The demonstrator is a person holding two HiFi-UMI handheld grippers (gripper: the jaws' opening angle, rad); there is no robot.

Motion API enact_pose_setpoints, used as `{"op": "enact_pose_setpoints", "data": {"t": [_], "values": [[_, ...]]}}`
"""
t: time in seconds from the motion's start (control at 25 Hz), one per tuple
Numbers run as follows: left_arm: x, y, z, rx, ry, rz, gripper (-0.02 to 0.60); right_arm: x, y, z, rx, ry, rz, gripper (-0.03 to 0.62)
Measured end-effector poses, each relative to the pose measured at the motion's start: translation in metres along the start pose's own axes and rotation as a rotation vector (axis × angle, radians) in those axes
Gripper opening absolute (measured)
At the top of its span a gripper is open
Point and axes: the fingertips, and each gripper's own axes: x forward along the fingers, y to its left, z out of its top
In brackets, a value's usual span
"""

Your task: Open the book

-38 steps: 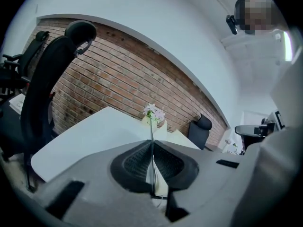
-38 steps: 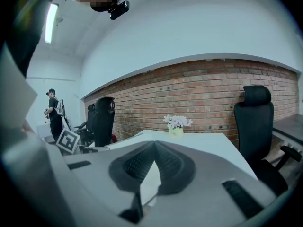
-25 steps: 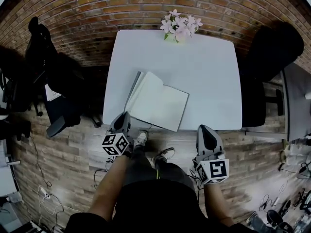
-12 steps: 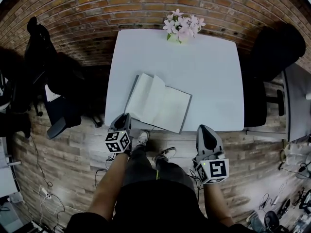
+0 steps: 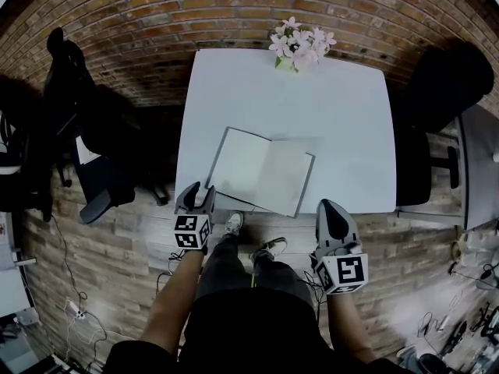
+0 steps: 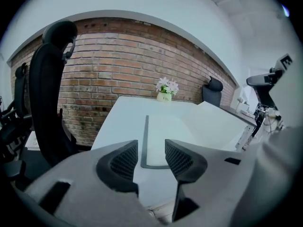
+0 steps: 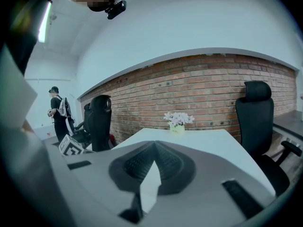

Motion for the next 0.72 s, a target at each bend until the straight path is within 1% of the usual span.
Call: {"op": "enact_pose_setpoints", "data": {"t": [0.08, 0.4, 0.52, 0.6, 0.72], "values": [[0.002, -0.001, 0.006, 0.021, -0.006, -0.009, 0.173, 0.003, 0.002, 0.0, 0.002, -0.003, 0.0, 0.014], [0.015, -0.006, 0.022, 0.054, -0.005, -0.049, 0.172, 0.006, 0.003, 0.009, -0.005, -0.019, -0.027, 0.014], [0.019, -0.013, 0.029, 0.066, 0.0, -0.071, 0.161, 0.005, 0.001, 0.015, 0.004, -0.041, -0.035, 0.014], [0.023, -0.019, 0.035, 0.085, 0.003, -0.089, 0.136, 0.004, 0.0, 0.019, 0.01, -0.056, -0.038, 0.014], [0.027, -0.03, 0.047, 0.125, 0.002, -0.118, 0.077, 0.002, -0.004, 0.022, 0.006, -0.051, -0.056, 0.014]]}}
